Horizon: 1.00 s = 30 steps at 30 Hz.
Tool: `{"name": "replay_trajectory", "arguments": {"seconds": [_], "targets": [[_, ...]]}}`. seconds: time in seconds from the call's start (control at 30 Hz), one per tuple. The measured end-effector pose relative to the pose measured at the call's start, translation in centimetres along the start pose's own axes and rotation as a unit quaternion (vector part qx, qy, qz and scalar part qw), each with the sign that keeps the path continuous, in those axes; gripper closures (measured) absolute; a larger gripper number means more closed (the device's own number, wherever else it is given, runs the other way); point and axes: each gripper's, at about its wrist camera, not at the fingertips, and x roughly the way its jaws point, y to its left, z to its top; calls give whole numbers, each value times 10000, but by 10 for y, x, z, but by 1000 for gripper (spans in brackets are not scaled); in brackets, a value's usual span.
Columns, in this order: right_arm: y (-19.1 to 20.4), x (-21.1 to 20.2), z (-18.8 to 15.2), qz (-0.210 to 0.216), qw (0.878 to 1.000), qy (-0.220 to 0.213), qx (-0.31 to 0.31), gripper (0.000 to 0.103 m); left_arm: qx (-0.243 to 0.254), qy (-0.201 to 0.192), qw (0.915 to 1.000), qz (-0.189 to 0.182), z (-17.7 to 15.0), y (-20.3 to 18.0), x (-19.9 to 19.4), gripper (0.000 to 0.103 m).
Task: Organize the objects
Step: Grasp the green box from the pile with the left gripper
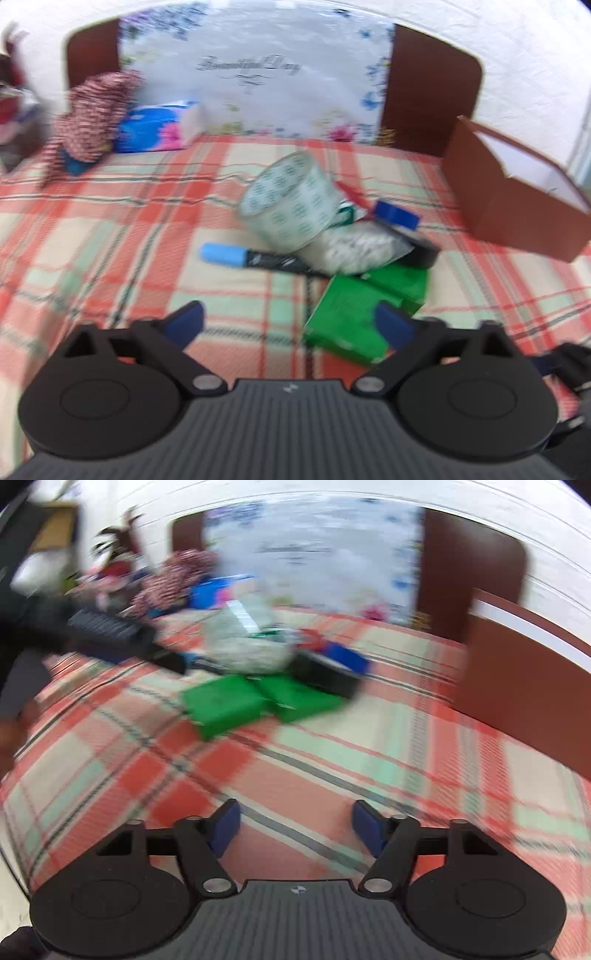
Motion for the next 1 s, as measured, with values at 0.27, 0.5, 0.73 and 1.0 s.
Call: {"name": "replay_trajectory", "arguments": {"seconds": [0.27, 0.5, 0.73, 1.0], "targets": [[28, 46, 42, 455, 9989, -61, -117, 46, 162, 530, 9947, -871, 8, 5, 39, 43], [30, 44, 41, 475, 9987, -182, -44, 55, 67, 727, 9920, -1031, -10, -21, 34, 58], [1, -3, 12, -214, 9965, -804, -28, 56, 534, 576, 9876, -1359, -1, -85, 14, 58], [-77, -49, 26, -1572, 9695, -1859, 271, 56, 1354, -116, 9729, -1873, 71, -206, 15, 58]]}}
